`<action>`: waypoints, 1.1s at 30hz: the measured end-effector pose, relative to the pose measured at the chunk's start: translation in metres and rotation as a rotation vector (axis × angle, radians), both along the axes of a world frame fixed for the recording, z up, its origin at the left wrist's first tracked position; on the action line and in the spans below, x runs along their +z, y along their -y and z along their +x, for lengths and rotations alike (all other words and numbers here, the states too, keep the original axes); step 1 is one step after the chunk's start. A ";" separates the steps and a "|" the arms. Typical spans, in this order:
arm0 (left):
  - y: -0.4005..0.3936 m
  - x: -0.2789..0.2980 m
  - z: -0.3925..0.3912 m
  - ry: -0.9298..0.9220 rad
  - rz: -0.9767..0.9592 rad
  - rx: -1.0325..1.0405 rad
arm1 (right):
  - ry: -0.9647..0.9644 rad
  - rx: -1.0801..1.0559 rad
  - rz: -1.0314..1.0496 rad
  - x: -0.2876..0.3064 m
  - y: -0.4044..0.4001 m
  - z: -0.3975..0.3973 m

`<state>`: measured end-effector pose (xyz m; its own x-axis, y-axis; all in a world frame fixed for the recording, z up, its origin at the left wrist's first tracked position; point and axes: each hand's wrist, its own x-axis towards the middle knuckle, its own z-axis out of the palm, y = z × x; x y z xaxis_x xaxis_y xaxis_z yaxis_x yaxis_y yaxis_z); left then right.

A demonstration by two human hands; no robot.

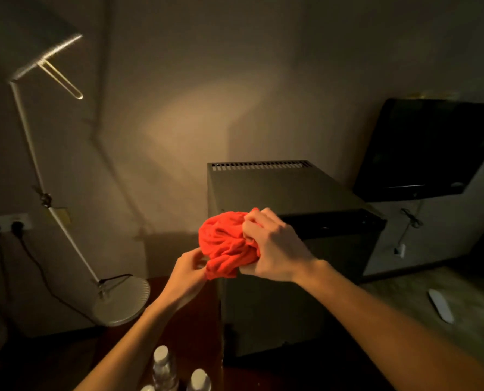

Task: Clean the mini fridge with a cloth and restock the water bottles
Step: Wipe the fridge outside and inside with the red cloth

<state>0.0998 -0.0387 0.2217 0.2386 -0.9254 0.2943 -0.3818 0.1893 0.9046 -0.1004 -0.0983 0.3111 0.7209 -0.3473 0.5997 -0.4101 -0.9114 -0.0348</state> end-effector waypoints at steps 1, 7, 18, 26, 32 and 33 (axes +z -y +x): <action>-0.001 -0.001 -0.002 0.011 -0.010 -0.001 | 0.013 0.008 -0.011 -0.002 -0.002 -0.002; -0.004 -0.021 -0.011 0.010 -0.014 0.075 | -0.031 0.075 -0.061 -0.024 -0.009 -0.015; -0.014 -0.090 -0.050 0.215 -0.129 0.284 | -0.099 0.088 -0.091 -0.102 -0.003 -0.049; -0.014 -0.140 -0.062 0.372 -0.155 0.373 | -0.075 0.049 -0.158 -0.158 -0.006 -0.063; -0.043 -0.182 -0.078 0.383 -0.183 0.417 | 0.008 -0.024 -0.064 -0.214 -0.031 -0.091; -0.052 -0.188 -0.081 0.382 -0.180 0.427 | 0.020 -0.040 -0.054 -0.222 -0.036 -0.096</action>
<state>0.0184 0.0131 0.0333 0.4245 -0.6986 0.5760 -0.7499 0.0852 0.6560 -0.1963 -0.0625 0.0891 0.6946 -0.3425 0.6326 -0.4461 -0.8950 0.0053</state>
